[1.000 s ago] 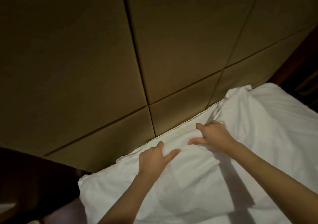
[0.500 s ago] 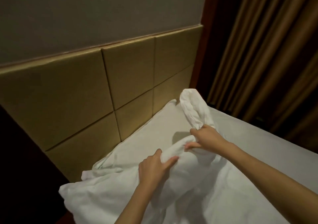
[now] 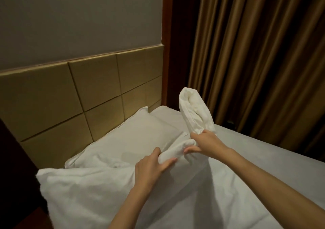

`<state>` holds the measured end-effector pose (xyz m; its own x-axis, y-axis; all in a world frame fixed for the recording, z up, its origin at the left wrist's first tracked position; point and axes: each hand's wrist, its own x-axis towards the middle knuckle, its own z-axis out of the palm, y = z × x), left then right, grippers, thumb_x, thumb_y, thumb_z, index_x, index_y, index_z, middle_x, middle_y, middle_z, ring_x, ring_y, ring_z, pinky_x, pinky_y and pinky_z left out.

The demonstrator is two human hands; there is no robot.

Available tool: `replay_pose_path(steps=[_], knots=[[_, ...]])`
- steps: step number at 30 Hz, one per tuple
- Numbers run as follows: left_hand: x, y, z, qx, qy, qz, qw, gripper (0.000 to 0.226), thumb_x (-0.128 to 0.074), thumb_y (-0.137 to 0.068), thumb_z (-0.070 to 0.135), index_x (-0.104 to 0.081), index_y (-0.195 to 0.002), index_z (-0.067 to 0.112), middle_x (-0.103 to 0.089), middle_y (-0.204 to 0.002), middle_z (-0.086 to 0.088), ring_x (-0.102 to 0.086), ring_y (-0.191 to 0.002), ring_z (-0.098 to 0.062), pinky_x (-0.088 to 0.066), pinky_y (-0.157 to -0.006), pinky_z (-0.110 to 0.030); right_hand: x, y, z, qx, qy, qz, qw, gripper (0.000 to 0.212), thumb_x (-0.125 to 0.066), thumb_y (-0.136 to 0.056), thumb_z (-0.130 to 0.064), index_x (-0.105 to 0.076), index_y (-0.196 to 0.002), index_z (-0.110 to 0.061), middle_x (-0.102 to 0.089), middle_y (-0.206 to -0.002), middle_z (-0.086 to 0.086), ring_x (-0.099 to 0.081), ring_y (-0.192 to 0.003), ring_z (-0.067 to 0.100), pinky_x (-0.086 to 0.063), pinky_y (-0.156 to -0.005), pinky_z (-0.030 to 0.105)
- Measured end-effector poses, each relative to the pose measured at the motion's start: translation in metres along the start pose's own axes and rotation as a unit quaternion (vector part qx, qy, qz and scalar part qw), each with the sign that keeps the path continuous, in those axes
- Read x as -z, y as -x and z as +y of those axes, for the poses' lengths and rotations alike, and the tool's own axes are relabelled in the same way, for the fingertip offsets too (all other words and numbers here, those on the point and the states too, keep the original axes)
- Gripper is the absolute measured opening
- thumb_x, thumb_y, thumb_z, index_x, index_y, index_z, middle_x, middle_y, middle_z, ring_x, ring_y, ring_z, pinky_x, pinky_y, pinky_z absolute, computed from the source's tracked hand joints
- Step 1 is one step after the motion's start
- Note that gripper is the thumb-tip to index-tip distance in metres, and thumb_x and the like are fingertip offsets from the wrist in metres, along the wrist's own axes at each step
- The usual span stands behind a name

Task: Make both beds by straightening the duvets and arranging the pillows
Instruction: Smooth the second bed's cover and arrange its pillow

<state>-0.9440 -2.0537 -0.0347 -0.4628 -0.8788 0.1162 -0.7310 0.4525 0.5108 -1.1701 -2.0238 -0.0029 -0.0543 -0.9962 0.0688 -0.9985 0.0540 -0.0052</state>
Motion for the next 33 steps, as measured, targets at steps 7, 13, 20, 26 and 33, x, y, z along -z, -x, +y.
replay_pose_path(steps=[7,13,20,26,33], knots=[[-0.045,0.091,0.13,-0.008,0.002,0.038,0.999,0.052,-0.05,-0.079,0.073,-0.044,-0.099,0.025,-0.065,-0.084,0.002,-0.061,-0.092,-0.022,-0.042,-0.073,-0.033,0.007,0.135,0.089,-0.021,-0.04,-0.008,0.999,0.062,-0.047,-0.075,-0.077,-0.051,-0.103,-0.022,-0.064,-0.104,0.001,-0.052,-0.102,0.022,-0.043,-0.078,0.033],[-0.073,0.142,0.203,-0.023,0.032,0.032,0.999,0.046,-0.05,-0.08,0.071,-0.041,-0.096,0.029,-0.065,-0.089,0.003,-0.06,-0.093,-0.022,-0.035,-0.067,-0.031,0.026,0.219,0.136,-0.047,-0.043,-0.012,0.998,0.058,-0.048,-0.074,-0.078,-0.044,-0.095,-0.024,-0.062,-0.098,0.0,-0.049,-0.094,0.019,-0.042,-0.071,0.031],[-0.116,0.181,0.239,-0.038,0.052,0.005,0.998,0.045,-0.049,-0.081,0.07,-0.042,-0.097,0.028,-0.065,-0.089,0.005,-0.06,-0.093,-0.023,-0.037,-0.069,-0.031,0.011,0.283,0.166,-0.081,-0.045,-0.043,0.995,0.054,-0.05,-0.074,-0.076,-0.042,-0.094,-0.026,-0.062,-0.102,0.001,-0.051,-0.097,0.022,-0.043,-0.076,0.032],[-0.133,0.223,0.271,-0.03,0.035,0.015,0.999,0.046,-0.048,-0.081,0.071,-0.043,-0.099,0.029,-0.067,-0.092,0.006,-0.061,-0.093,-0.021,-0.039,-0.068,-0.03,0.008,0.328,0.179,-0.085,-0.054,-0.053,0.994,0.064,-0.052,-0.073,-0.077,-0.049,-0.104,-0.022,-0.063,-0.107,0.005,-0.052,-0.1,0.025,-0.046,-0.082,0.035],[-0.167,0.279,0.364,-0.029,0.014,0.045,0.998,0.047,-0.049,-0.081,0.071,-0.044,-0.101,0.028,-0.068,-0.095,0.005,-0.062,-0.095,-0.022,-0.038,-0.066,-0.03,0.033,0.408,0.239,-0.06,-0.056,-0.039,0.996,0.063,-0.051,-0.078,-0.073,-0.05,-0.111,-0.02,-0.061,-0.114,0.006,-0.052,-0.102,0.024,-0.046,-0.085,0.035]])
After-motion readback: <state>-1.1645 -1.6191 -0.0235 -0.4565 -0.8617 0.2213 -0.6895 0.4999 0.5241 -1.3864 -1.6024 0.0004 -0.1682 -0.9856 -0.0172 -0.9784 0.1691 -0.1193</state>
